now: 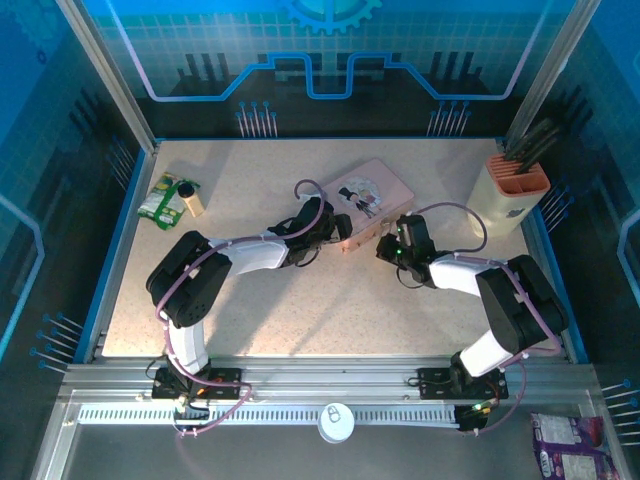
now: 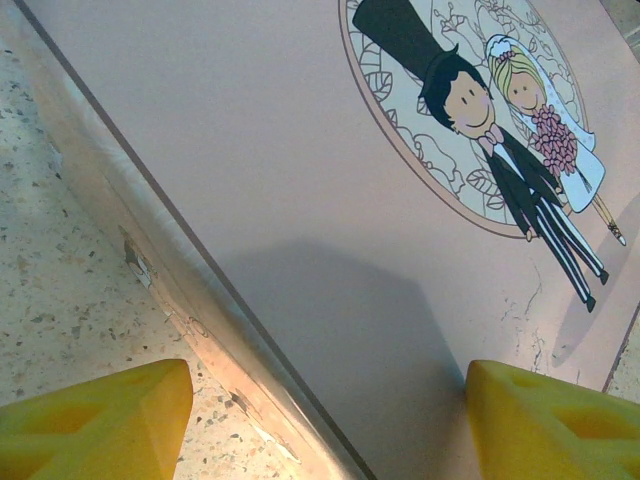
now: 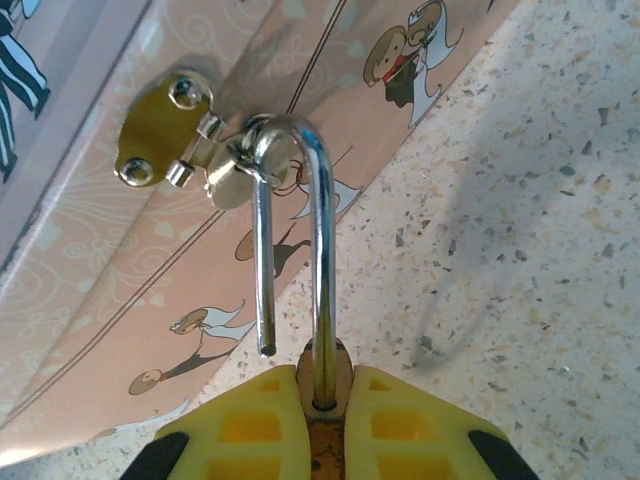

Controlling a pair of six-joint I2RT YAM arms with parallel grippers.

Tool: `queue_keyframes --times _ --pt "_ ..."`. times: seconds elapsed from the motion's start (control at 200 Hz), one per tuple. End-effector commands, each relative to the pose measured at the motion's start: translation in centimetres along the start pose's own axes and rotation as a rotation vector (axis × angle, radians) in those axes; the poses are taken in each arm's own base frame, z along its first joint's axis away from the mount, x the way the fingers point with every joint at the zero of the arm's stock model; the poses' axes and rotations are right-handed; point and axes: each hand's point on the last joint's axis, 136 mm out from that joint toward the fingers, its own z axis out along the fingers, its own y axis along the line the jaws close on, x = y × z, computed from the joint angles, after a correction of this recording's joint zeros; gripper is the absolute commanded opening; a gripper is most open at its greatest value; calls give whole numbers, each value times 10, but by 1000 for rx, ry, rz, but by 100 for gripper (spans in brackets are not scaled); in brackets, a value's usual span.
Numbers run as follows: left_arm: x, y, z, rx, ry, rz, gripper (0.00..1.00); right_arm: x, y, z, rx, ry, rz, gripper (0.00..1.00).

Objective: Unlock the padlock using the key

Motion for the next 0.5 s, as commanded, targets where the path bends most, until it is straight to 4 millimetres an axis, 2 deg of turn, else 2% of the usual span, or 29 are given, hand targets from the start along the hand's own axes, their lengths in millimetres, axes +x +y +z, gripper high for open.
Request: queue_keyframes --times 0.0,0.175,0.495 --pt "38 47 5 -167 110 48 72 2 -17 6 25 -3 -37 5" --pt "38 49 5 -172 108 50 72 5 -21 10 20 0 -65 10" --pt "40 51 8 -176 111 47 72 7 -15 9 -30 -4 -103 18"
